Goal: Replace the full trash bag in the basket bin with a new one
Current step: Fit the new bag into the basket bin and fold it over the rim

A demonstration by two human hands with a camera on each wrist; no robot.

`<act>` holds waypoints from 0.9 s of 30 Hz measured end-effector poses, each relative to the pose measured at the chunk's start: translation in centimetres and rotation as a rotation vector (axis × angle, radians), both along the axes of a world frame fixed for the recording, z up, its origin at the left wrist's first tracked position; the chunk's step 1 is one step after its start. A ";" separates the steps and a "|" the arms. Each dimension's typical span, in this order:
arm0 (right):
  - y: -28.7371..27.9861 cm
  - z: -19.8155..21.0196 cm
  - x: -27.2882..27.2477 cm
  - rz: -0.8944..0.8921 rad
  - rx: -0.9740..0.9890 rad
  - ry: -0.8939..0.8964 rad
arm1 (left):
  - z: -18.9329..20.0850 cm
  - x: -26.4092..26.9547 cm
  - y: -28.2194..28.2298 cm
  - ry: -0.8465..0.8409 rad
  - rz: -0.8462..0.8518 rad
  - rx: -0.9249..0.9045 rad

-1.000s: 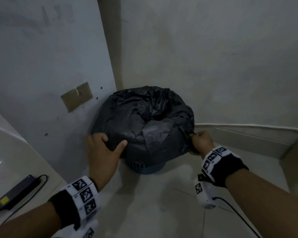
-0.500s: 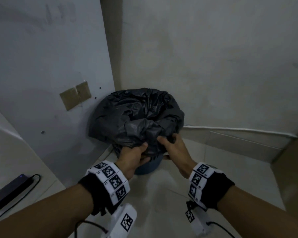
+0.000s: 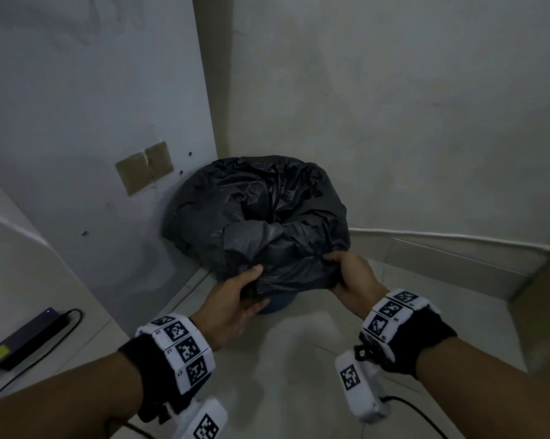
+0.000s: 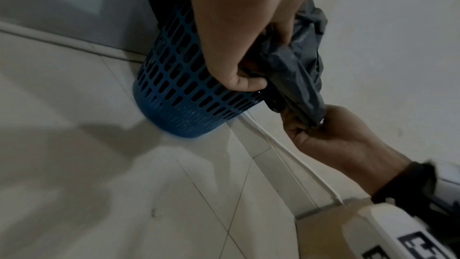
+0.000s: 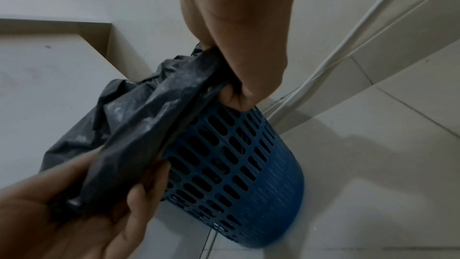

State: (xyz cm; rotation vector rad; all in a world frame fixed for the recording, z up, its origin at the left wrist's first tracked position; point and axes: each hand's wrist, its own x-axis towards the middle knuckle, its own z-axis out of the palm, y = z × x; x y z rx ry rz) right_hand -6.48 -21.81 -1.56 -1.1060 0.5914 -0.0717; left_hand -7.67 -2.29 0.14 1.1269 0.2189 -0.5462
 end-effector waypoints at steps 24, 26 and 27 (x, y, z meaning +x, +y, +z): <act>2.0 -2.3 -3.9 -0.066 -0.832 -0.088 | -2.8 -0.5 1.1 -0.145 0.187 0.437; 2.2 -2.4 -3.6 -0.107 -0.736 -0.028 | -3.3 0.3 0.8 -0.124 0.297 0.520; 2.4 -2.4 -3.4 -0.125 -0.703 -0.004 | -3.3 0.7 0.6 -0.100 0.335 0.527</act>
